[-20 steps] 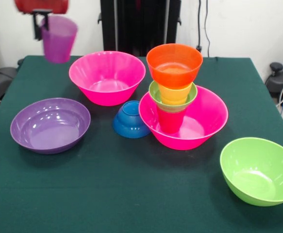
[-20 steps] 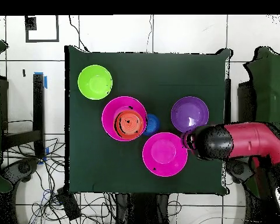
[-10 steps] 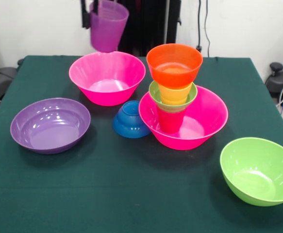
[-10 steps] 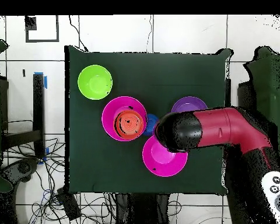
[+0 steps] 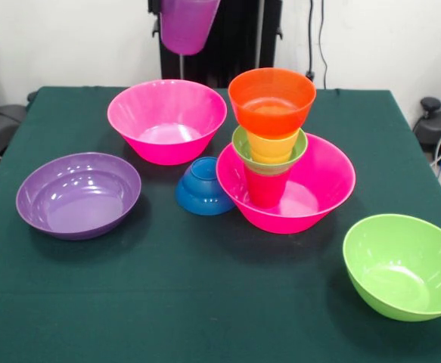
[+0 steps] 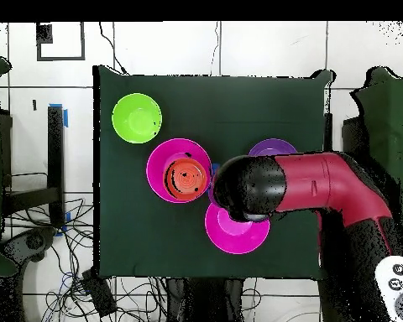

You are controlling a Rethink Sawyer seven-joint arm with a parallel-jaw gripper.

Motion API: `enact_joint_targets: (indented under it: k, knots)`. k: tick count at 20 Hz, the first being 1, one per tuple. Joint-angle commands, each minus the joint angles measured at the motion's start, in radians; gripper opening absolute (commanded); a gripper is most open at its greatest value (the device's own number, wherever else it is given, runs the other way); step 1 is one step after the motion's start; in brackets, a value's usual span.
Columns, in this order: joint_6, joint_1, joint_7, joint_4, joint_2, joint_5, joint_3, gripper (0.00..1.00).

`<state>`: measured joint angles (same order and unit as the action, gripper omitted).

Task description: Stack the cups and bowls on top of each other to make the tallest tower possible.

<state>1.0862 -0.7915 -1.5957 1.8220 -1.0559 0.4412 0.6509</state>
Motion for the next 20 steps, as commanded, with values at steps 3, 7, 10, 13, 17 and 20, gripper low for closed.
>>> enact_joint_targets:
  k: [3,7,10,13,17,20]
  knots:
    - [0.152,0.036,-0.060,-0.031,-0.015,-0.062,-0.057,0.00]
    - [0.086,0.068,-0.124,-0.026,0.033,-0.096,-0.064,0.00]
    - [0.066,0.094,-0.154,-0.054,0.060,-0.118,-0.069,0.00]
    - [0.030,0.107,-0.170,-0.044,0.059,-0.147,-0.076,0.00]
    - [-0.018,0.132,-0.194,-0.029,0.064,-0.158,-0.099,0.00]
    - [-0.012,0.147,-0.200,-0.040,0.071,-0.162,-0.110,0.00]
